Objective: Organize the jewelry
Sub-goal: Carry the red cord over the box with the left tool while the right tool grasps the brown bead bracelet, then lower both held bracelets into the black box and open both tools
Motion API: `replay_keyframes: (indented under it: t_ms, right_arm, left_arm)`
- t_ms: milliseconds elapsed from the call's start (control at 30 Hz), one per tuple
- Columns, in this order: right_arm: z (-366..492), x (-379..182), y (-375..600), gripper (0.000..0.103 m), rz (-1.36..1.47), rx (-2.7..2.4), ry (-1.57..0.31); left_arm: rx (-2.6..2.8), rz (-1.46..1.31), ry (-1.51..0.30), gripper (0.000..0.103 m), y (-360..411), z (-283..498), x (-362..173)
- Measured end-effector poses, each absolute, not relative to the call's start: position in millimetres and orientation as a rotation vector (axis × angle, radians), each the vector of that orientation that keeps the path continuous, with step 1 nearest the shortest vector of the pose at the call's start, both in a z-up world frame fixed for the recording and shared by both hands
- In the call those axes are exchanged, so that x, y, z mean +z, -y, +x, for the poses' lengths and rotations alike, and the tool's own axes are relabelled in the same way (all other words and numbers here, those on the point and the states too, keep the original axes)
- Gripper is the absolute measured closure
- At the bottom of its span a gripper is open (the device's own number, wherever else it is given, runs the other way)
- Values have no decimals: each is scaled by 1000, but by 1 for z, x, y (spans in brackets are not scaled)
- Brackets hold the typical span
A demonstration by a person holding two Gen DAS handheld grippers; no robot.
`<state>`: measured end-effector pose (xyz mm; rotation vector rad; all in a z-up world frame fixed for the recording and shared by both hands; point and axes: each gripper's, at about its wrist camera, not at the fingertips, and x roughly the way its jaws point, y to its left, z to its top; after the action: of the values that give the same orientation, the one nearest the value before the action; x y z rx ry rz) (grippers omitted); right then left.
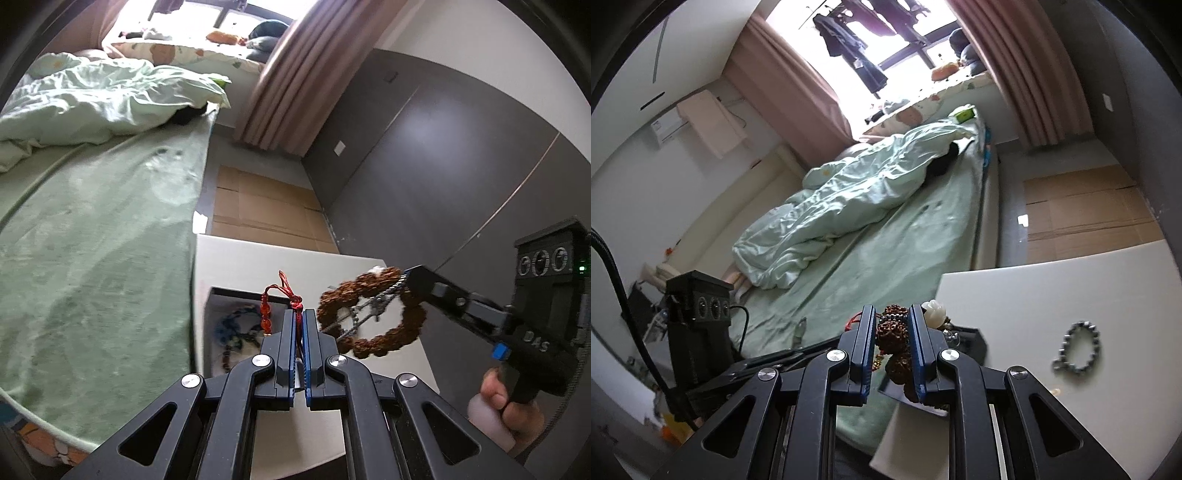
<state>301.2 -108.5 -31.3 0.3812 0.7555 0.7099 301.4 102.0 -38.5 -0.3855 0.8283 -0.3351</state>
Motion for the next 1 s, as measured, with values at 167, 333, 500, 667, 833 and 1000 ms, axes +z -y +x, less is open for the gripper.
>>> replay_keyframes:
  t_ms: [167, 333, 500, 667, 833, 1000]
  right_arm:
    - [309, -44, 87, 84, 385, 721, -801]
    - [320, -60, 67, 84, 365, 681, -869]
    - [330, -83, 70, 51, 393, 652, -960]
    - [322, -83, 89, 51, 387, 632, -958]
    - [318, -88, 109, 51, 374, 612, -981]
    - [317, -96, 133, 51, 367, 578, -998]
  left_arm:
    - [-315, -394, -817, 100, -119, 294, -36]
    - [-303, -402, -820, 100, -129, 290, -38]
    - [-321, -398, -831, 100, -124, 292, -42]
    - [-341, -390, -855, 100, -112, 302, -51]
    - [-364, -365, -886, 100, -96, 312, -62]
    - [-378, -333, -972, 53, -74, 324, -77]
